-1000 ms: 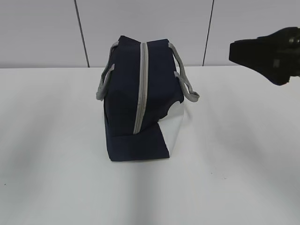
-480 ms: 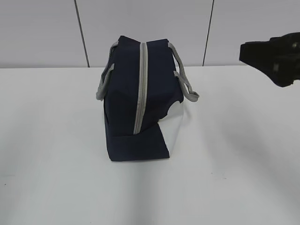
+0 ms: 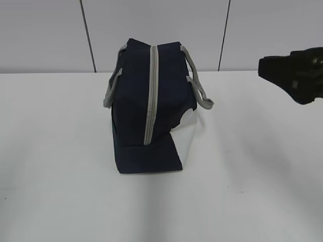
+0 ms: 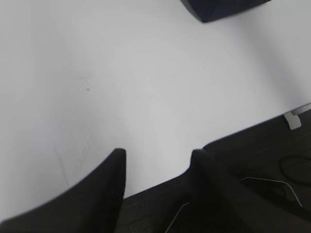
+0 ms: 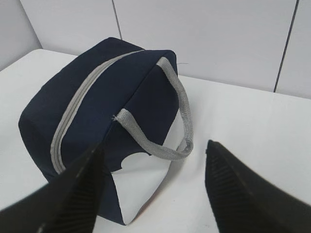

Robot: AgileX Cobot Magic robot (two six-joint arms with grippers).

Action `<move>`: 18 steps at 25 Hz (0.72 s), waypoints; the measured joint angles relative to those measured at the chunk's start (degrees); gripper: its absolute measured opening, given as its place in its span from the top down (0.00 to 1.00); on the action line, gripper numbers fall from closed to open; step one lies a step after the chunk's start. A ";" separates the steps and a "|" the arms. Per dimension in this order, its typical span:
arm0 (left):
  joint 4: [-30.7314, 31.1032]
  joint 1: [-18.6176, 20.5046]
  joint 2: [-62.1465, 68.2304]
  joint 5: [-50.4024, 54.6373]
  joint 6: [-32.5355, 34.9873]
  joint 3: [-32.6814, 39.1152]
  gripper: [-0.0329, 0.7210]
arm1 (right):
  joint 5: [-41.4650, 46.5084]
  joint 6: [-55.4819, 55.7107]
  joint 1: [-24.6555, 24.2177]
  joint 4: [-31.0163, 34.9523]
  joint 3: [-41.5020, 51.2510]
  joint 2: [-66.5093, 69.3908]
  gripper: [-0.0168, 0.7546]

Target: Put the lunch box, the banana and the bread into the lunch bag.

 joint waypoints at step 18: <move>1.02 0.00 -0.11 -0.93 0.00 0.57 0.58 | 3.03 3.73 0.00 0.27 4.02 0.00 0.36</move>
